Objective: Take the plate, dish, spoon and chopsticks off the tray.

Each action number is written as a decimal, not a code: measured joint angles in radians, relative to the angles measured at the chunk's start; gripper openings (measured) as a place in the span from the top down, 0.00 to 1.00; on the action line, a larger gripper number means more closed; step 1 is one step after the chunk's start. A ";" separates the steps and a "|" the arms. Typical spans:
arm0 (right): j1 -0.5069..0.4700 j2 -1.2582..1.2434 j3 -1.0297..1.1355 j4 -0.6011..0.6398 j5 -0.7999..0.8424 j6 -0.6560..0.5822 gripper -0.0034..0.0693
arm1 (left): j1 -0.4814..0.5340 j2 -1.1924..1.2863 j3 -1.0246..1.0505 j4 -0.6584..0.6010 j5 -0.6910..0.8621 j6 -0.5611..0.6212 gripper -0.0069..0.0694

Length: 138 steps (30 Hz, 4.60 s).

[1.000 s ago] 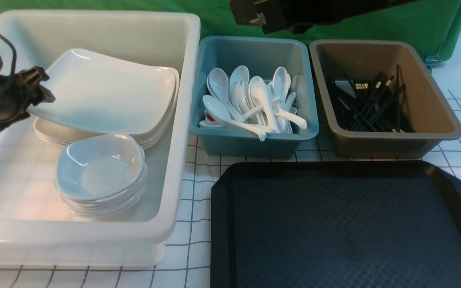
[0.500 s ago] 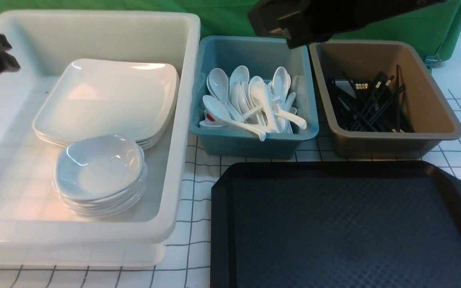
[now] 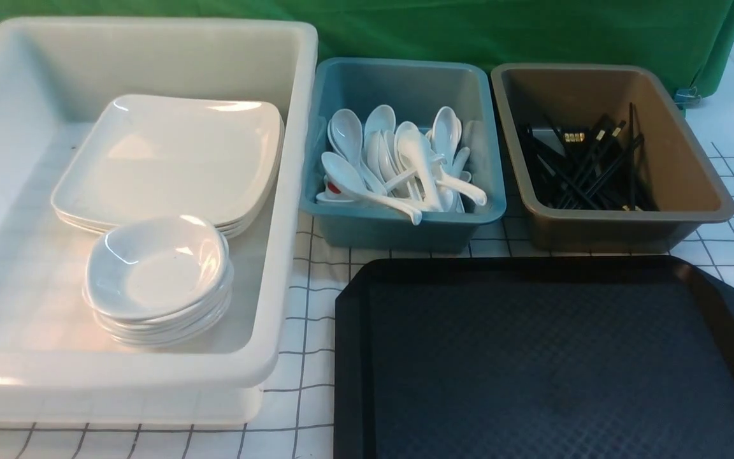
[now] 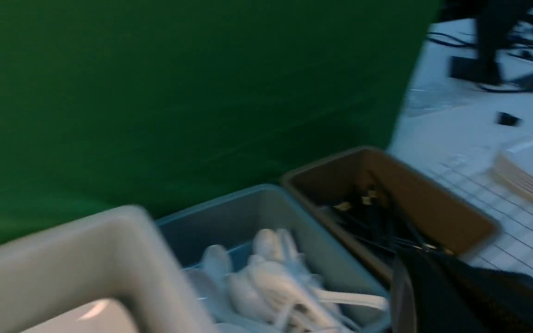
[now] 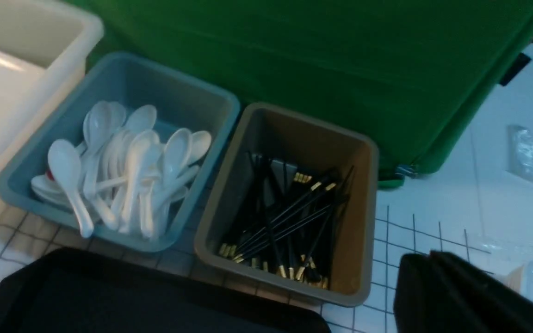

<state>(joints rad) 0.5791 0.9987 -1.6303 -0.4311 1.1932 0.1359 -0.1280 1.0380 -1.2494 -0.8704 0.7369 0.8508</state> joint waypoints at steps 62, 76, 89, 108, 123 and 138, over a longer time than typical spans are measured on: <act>0.000 -0.947 1.167 -0.010 -1.051 0.254 0.77 | -0.132 -0.778 1.043 0.668 -0.560 -0.710 0.91; 0.000 -0.947 1.168 -0.010 -1.051 0.255 0.73 | 0.157 -1.038 1.251 0.819 -0.529 -0.753 0.91; 0.000 -0.947 1.168 -0.010 -1.050 0.255 0.68 | 0.065 -1.038 1.255 0.842 -0.508 -0.771 0.90; 0.000 -0.947 1.168 -0.010 -1.050 0.255 0.64 | 0.065 -1.038 1.255 0.842 -0.509 -0.766 0.88; 0.000 -0.947 1.168 0.254 -1.066 0.032 0.62 | 0.065 -1.038 1.255 0.842 -0.509 -0.766 0.88; -0.066 -0.963 1.215 0.519 -1.063 -0.298 0.62 | 0.065 -1.038 1.255 0.842 -0.509 -0.766 0.88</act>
<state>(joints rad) 0.5127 0.0356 -0.4152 0.0879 0.1299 -0.1624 -0.0630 -0.0004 0.0058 -0.0280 0.2282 0.0851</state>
